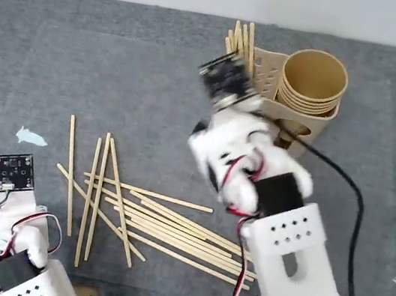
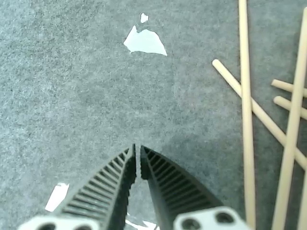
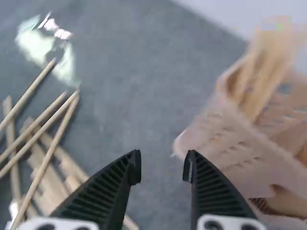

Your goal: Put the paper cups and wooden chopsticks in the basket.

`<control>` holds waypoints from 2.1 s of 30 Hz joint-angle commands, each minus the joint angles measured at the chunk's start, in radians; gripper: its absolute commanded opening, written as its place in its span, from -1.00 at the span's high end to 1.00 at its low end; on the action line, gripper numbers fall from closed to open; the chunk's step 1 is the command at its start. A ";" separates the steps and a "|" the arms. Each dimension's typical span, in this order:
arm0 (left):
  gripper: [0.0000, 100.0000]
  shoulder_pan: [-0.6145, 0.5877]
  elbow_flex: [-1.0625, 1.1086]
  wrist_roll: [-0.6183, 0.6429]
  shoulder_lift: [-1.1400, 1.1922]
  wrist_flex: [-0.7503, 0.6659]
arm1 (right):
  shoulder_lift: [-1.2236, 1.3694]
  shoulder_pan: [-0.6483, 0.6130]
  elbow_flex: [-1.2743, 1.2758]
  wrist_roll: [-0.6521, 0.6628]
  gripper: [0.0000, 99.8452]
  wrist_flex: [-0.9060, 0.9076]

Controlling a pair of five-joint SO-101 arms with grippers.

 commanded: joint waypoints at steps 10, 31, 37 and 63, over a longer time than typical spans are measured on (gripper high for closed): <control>0.97 0.002 -0.005 0.008 -0.015 -0.021 | 0.222 -0.260 0.147 0.021 0.69 0.084; 0.97 0.002 -0.005 0.008 -0.015 -0.021 | 0.656 -0.277 0.147 0.084 0.70 -0.188; 0.97 0.002 -0.005 0.008 -0.015 -0.021 | 0.714 -0.211 0.146 0.138 0.70 -0.193; 0.97 0.002 -0.005 0.008 -0.015 -0.021 | 0.740 -0.173 0.146 0.210 0.73 -0.127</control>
